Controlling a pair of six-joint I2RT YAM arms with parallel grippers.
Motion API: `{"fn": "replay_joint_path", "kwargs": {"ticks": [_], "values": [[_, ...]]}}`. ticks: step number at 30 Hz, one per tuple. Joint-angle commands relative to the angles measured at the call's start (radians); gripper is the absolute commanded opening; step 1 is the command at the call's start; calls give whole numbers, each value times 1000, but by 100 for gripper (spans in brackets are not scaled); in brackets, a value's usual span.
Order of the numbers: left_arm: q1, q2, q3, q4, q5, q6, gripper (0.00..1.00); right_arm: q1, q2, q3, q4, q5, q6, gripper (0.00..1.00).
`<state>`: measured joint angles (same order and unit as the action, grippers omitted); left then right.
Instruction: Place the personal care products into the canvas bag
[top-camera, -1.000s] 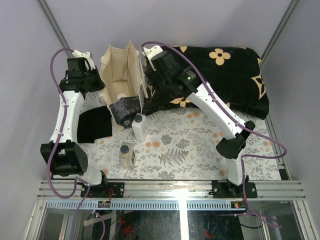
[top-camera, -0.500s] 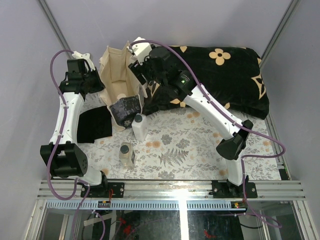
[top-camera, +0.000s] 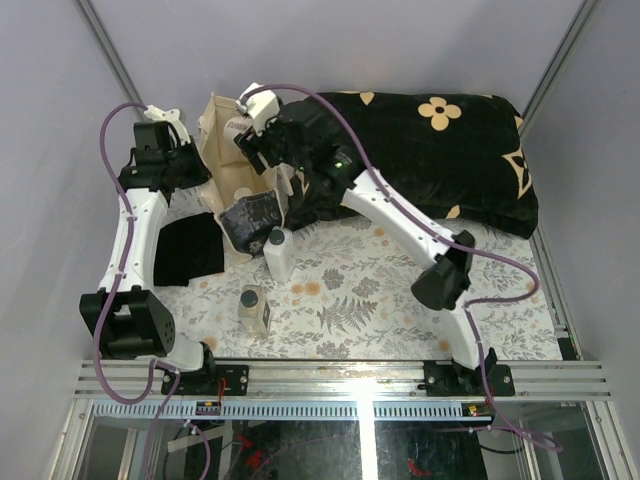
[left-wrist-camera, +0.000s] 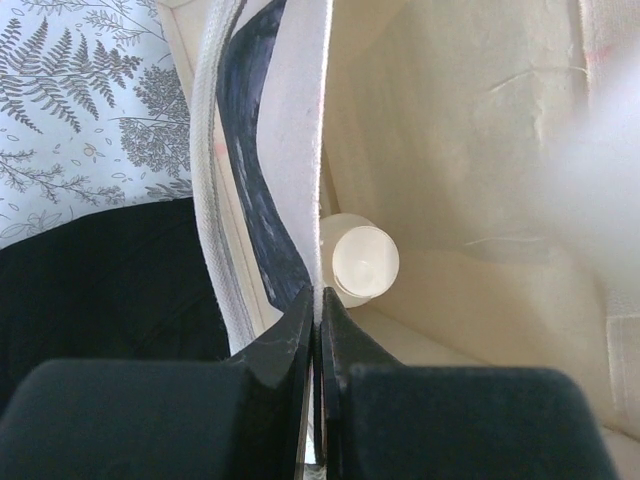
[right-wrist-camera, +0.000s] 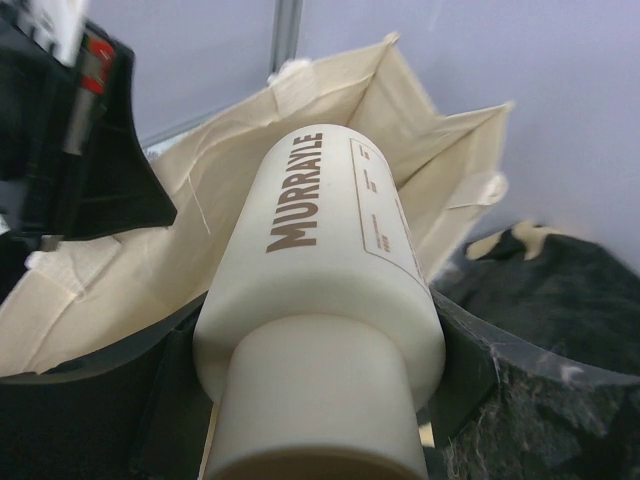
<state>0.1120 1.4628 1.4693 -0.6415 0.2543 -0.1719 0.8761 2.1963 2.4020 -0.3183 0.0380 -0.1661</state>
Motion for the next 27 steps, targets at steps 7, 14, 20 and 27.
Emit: {"fn": "replay_joint_path", "kwargs": {"ticks": [7,14,20,27], "values": [[-2,-63,-44,21,88,-31,0,8,151,112,266,19,52,0],[-5,-43,-34,21,103,-34,0,8,207,103,248,42,32,10],[-5,-34,-32,21,93,-29,0,7,221,89,230,24,31,48],[-5,-23,-26,20,84,-26,0,7,221,85,238,11,28,91]]}}
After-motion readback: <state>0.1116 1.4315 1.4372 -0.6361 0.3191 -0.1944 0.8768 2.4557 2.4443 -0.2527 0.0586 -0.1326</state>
